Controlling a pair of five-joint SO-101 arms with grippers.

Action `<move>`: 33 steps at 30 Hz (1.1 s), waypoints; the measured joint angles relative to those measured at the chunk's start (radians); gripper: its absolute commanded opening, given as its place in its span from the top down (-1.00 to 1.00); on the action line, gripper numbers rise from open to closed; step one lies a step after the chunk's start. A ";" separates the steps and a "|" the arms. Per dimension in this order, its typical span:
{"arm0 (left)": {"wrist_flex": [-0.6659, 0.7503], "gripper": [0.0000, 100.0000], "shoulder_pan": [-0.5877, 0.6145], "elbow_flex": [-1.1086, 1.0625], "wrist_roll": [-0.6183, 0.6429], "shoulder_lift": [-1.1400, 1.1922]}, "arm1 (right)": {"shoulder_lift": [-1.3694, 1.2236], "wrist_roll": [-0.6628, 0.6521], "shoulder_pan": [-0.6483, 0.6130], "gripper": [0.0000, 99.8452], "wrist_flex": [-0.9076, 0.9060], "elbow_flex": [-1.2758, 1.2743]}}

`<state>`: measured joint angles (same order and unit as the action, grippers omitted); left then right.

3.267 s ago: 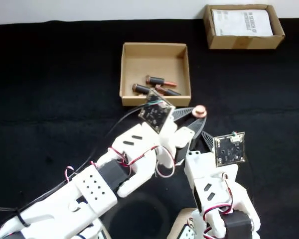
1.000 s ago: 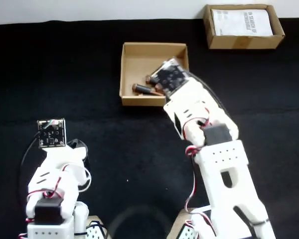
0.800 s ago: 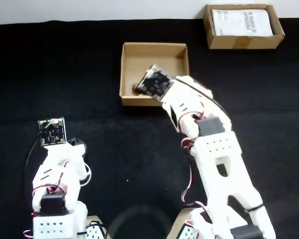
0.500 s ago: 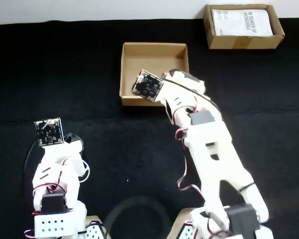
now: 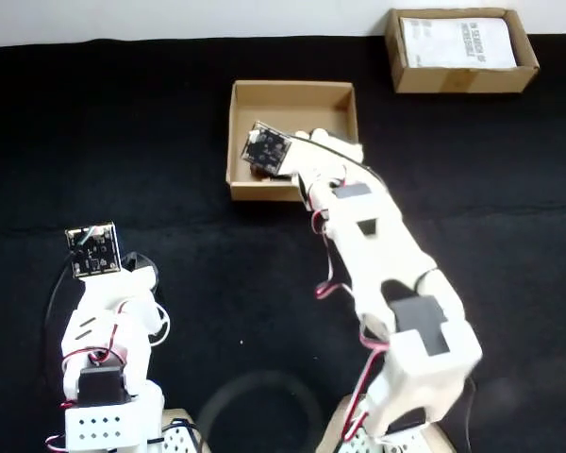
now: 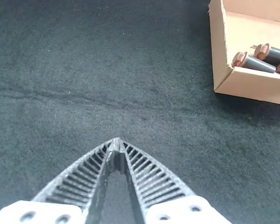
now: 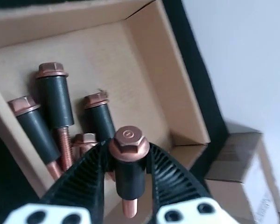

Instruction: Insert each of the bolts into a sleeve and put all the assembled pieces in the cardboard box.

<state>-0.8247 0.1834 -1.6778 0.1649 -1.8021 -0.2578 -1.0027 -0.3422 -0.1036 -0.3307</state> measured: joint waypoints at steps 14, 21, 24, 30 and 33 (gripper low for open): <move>0.000 0.97 0.000 0.000 0.000 0.000 | -0.054 0.224 0.000 0.62 0.006 0.046; 0.000 0.97 0.000 0.000 0.000 0.000 | 0.175 0.302 0.026 0.62 -0.118 0.005; 0.000 0.97 0.000 0.000 0.000 0.000 | 0.330 0.436 0.032 0.62 -0.253 -0.015; 0.000 0.97 0.000 0.000 0.000 0.000 | 0.643 0.634 0.035 0.62 -0.520 -0.018; 0.000 0.97 0.000 0.000 0.000 0.000 | 0.766 0.669 0.041 0.62 -0.635 -0.018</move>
<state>-0.8247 0.1834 -1.6778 0.1649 -1.8021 0.5079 -0.3337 -0.3007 -0.7388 -0.3491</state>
